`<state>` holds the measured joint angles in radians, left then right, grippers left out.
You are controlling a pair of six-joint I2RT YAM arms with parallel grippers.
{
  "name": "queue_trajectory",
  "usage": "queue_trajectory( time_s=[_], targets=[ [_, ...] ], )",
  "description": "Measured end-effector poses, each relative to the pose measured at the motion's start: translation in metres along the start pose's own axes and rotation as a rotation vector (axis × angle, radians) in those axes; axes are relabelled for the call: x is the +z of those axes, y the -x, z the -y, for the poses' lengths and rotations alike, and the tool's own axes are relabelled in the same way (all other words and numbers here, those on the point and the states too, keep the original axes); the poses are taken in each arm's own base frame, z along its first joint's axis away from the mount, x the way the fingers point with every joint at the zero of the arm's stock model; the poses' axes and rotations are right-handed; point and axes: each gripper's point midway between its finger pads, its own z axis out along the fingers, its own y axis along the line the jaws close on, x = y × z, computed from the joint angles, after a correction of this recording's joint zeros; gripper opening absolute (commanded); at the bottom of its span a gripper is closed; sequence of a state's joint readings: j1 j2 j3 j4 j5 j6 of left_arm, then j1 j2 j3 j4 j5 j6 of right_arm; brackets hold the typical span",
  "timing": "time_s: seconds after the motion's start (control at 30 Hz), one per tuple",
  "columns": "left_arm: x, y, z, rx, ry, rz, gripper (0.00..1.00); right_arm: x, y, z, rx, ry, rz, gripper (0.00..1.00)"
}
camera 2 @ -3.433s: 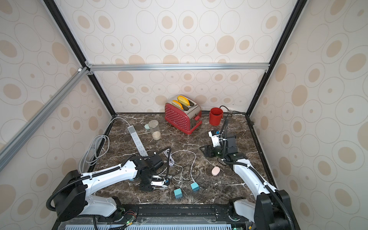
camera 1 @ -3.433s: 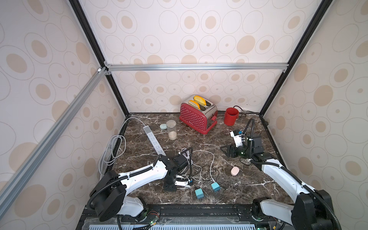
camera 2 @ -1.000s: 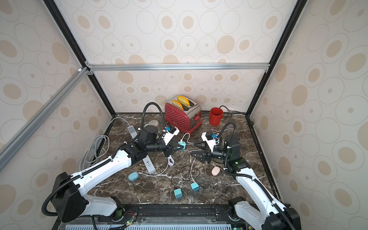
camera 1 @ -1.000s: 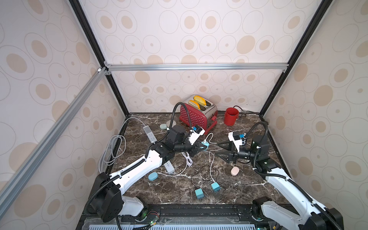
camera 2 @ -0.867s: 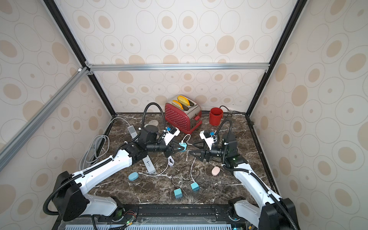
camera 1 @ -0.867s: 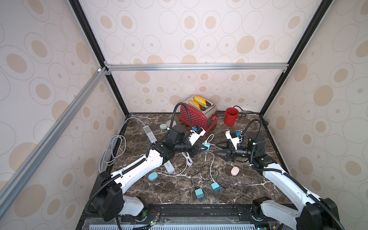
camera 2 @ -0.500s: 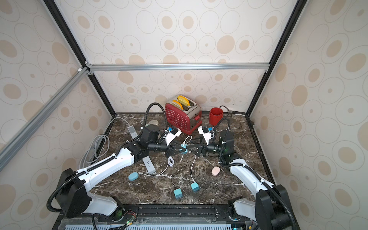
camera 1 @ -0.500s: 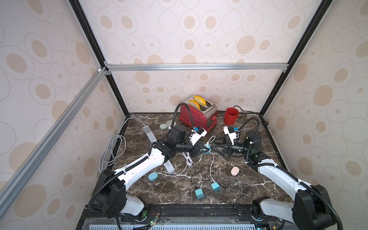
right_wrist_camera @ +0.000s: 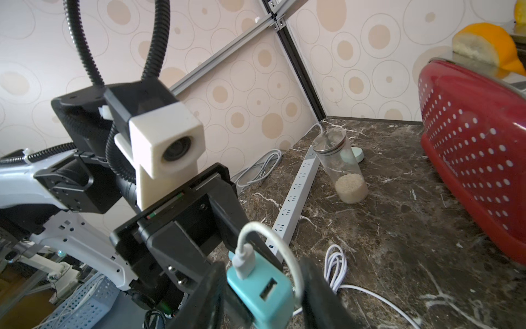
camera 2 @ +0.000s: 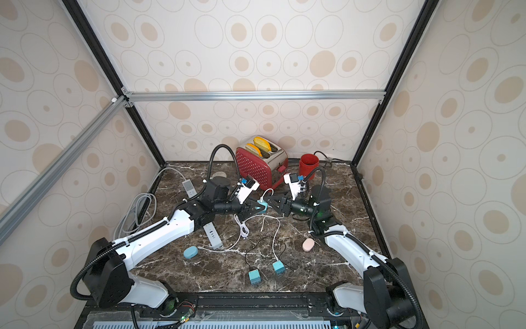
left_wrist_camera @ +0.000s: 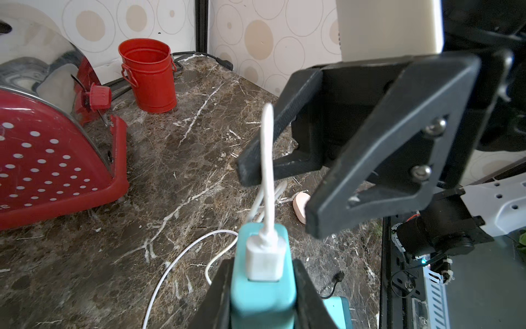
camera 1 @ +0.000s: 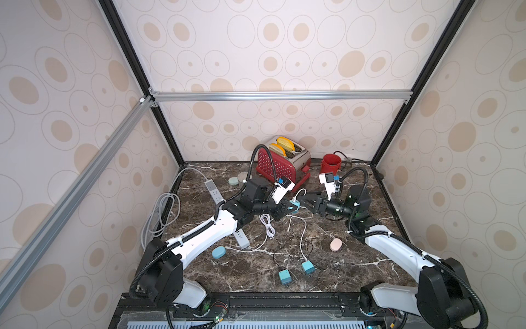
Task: Charge the bluetooth headset
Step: Pick up the plug from the center of the board.
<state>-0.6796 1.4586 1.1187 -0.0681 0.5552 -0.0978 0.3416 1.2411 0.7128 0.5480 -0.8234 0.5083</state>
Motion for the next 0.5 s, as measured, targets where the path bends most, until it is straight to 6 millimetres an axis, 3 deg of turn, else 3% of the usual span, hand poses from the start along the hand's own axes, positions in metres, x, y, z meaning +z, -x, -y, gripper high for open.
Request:
queue_trajectory(
  time_s=[0.13, 0.23, 0.37, 0.5],
  targets=[
    [0.003, -0.003, -0.006, -0.005, 0.028, -0.01, 0.02, -0.013, 0.006, 0.006, 0.016, -0.128, 0.031, 0.53],
    [0.003, -0.003, -0.011, -0.004, 0.058, -0.009, 0.02, -0.03, 0.02, -0.007, -0.035, -0.181, 0.084, 0.56],
    [0.004, 0.003, -0.02, 0.0, 0.106, -0.001, 0.02, -0.039, 0.028, -0.02, -0.07, -0.186, 0.095, 0.49],
    [0.008, 0.005, -0.023, 0.018, 0.136, -0.003, 0.02, -0.029, 0.018, -0.009, -0.016, -0.203, 0.044, 0.46]
  ],
)
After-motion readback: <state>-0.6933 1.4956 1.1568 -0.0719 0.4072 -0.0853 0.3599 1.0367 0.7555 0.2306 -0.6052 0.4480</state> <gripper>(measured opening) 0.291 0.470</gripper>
